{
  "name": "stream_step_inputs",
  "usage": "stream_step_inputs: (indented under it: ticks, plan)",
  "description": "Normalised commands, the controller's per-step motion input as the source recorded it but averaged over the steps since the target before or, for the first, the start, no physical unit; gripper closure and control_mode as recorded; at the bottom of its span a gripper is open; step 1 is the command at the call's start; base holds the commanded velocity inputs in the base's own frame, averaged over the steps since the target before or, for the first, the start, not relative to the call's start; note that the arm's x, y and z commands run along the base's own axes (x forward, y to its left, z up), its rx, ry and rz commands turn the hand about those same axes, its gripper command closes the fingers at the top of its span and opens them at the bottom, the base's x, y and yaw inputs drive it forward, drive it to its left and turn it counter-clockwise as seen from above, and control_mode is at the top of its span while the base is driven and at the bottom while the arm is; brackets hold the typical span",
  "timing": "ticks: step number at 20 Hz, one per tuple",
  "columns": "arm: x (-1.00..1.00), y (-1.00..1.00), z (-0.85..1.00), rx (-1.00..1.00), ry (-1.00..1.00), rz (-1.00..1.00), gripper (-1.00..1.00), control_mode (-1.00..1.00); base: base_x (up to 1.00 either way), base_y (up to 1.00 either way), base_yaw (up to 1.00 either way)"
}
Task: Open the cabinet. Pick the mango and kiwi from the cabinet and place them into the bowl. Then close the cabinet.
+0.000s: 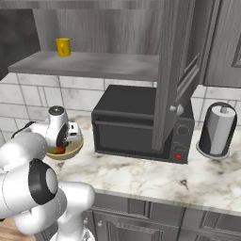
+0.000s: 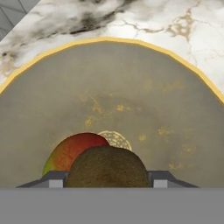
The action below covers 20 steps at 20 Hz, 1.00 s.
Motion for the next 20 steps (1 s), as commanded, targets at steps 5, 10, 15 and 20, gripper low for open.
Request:
stream_step_inputs:
  ticks: [5,10,15,20]
  plan:
    - [0.0,0.0,-0.02,0.0,0.0,0.0,-1.0,-1.0,0.0,0.0,0.0]
    - [0.0,0.0,0.0,0.0,0.0,0.0,-1.0,-1.0,0.0,0.0,0.0]
    - [-0.15,0.0,0.14,0.0,-0.06,0.0,-1.0,-1.0,0.0,0.0,0.0]
    - [-0.44,-0.04,0.54,-0.03,-0.09,0.0,-1.0,-1.0,0.0,0.0,0.0]
